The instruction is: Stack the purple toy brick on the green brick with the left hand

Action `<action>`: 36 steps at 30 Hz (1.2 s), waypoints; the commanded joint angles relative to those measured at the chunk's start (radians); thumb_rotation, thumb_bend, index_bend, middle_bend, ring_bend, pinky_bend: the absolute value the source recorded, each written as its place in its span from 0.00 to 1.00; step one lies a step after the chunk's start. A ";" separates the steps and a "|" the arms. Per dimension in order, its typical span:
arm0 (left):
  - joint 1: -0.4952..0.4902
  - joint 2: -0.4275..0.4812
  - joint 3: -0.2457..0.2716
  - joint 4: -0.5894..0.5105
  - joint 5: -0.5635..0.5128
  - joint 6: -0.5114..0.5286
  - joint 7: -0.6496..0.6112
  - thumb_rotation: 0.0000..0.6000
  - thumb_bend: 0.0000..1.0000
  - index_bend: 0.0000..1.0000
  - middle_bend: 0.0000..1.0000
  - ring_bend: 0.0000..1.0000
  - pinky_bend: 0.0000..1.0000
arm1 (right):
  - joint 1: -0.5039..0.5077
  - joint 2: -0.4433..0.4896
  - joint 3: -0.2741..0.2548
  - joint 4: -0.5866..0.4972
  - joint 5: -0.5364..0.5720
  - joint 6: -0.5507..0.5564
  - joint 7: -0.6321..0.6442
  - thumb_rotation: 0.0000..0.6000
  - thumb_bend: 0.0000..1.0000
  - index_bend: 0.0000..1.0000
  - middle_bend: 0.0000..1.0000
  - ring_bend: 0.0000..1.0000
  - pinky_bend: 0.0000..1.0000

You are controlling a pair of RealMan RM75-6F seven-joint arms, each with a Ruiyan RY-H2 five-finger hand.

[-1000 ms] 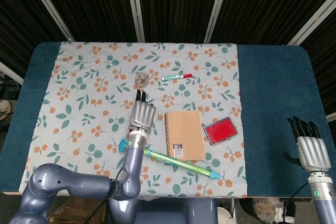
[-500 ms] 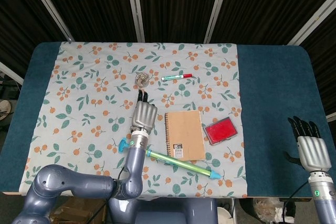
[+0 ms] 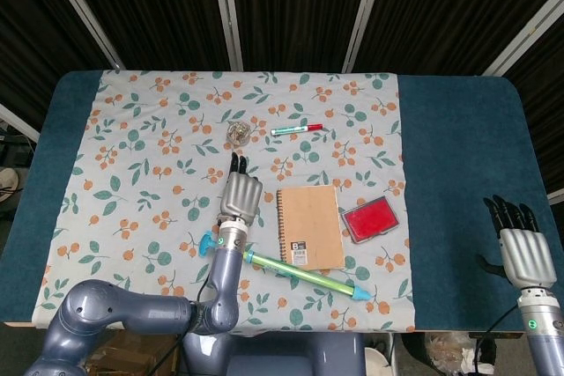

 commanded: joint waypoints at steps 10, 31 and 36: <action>0.019 -0.020 0.017 0.034 0.021 -0.018 0.004 1.00 0.39 0.52 0.50 0.08 0.00 | 0.001 -0.001 -0.001 -0.001 0.002 -0.003 -0.006 1.00 0.22 0.03 0.06 0.10 0.00; 0.031 0.063 0.020 -0.106 0.091 0.012 0.042 1.00 0.27 0.08 0.00 0.00 0.00 | 0.002 -0.001 -0.001 -0.001 -0.003 0.001 -0.005 1.00 0.22 0.03 0.06 0.10 0.00; 0.126 0.275 0.043 -0.445 0.142 0.105 -0.005 1.00 0.26 0.07 0.00 0.00 0.00 | 0.000 0.000 -0.003 -0.004 -0.011 0.007 -0.002 1.00 0.22 0.03 0.06 0.10 0.00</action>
